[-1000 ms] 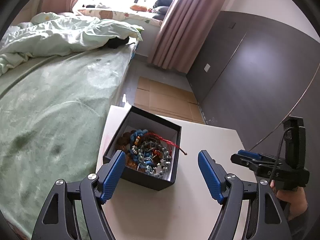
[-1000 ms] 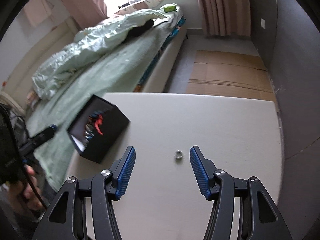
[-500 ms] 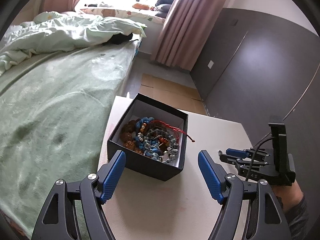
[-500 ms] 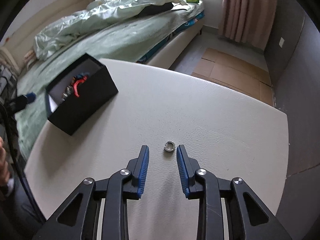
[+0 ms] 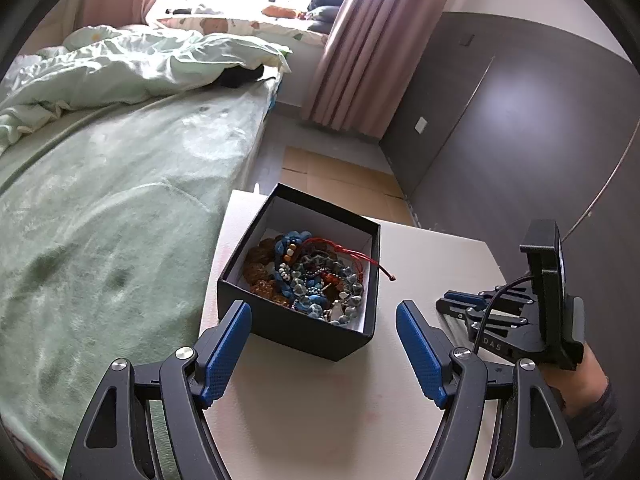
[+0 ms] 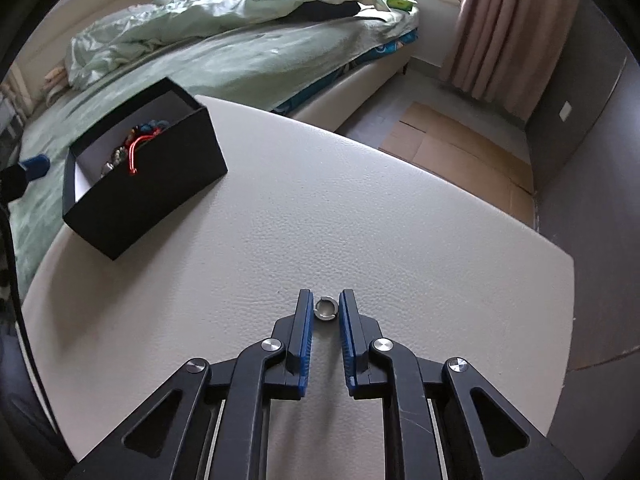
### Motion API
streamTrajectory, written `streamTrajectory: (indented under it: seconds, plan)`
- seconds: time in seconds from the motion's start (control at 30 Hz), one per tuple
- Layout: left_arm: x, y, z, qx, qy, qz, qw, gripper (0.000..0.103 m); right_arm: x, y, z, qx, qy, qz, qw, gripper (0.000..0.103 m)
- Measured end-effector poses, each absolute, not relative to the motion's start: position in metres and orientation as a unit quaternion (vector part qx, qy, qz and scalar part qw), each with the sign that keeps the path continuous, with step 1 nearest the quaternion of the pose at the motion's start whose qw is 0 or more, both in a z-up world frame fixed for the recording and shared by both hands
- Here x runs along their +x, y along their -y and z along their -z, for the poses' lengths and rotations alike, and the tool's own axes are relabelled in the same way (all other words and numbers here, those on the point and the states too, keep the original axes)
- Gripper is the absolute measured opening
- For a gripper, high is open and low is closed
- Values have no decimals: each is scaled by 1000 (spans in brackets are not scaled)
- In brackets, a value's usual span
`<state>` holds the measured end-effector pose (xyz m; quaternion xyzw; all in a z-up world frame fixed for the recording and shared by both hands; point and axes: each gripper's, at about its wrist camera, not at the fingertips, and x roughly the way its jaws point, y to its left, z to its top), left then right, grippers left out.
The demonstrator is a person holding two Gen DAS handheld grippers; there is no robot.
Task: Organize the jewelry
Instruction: 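Place the silver ring into the box and open the right tool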
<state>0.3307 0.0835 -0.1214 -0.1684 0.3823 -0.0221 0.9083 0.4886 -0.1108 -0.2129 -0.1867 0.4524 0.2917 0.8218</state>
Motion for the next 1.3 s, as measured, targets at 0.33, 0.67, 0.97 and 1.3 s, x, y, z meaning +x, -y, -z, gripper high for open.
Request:
streamTrajectory:
  seconds: [0.33,0.67,0.97,1.3]
  plan:
    - [326,-92,114,-182,-366,4,913,76,484,113,177,-125,-437,-304,837,14]
    - [318,-110,108,-193,-344,-19,919,76,461,83,127,-80,-387,-344,852,14]
    - [313,-132,110,-225,-334,-39,915,76,458,48,113,-42,-378,-376,845,14]
    - [309,-153,115,-258,-331,-50,906,76,459,7,123,-19,-400,-402,823,14]
